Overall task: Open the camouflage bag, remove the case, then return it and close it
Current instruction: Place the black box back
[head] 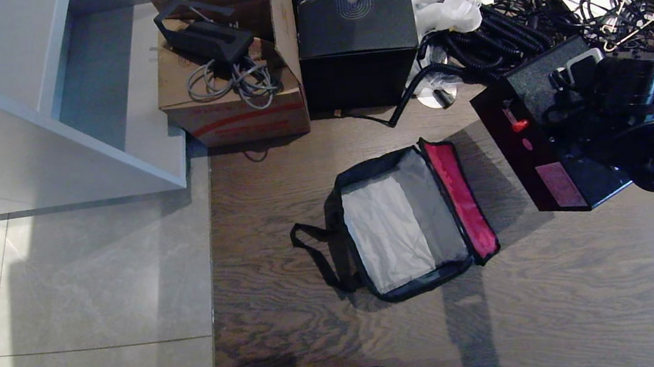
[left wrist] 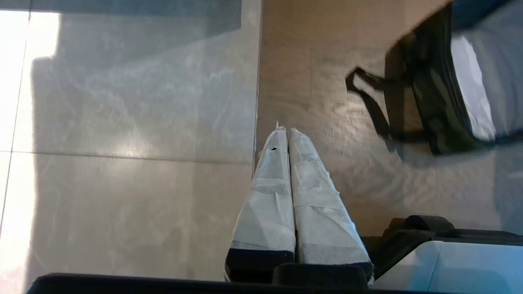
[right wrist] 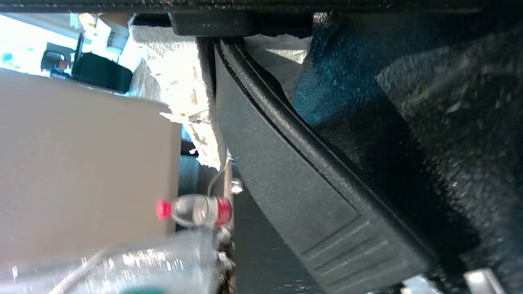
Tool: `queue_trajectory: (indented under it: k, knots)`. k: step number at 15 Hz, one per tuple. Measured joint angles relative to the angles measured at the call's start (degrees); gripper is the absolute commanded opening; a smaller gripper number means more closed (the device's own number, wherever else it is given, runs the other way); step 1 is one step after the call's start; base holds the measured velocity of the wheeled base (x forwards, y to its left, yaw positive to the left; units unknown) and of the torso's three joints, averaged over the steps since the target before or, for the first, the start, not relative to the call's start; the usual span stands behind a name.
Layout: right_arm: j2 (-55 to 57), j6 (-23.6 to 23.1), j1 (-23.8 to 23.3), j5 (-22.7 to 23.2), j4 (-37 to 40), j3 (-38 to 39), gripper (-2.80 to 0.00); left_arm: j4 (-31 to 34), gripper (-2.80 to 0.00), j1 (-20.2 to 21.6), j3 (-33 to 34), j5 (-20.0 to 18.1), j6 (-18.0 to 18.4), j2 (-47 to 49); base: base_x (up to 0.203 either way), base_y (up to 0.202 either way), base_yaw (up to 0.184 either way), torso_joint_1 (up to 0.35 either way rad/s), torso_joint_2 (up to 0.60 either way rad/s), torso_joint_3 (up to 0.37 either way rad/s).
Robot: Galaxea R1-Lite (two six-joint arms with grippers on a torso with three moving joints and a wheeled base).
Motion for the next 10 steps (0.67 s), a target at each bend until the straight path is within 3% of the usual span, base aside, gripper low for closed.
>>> queue_trajectory:
  k: [3,10]
  knots:
    - [0.0,-0.1,-0.1,-0.2,0.5,0.0,-2.8,0.0,-2.8,0.0,0.0,0.0,0.0,0.0,-0.133,0.0,-0.001,0.003,0.0,0.001]
    - [-0.5,0.2,1.8,-0.3,-0.1,0.0,-2.8,0.0,-2.8,0.0,0.0,0.0,0.0,0.0,0.0,0.0,0.0,0.0,0.0,0.0]
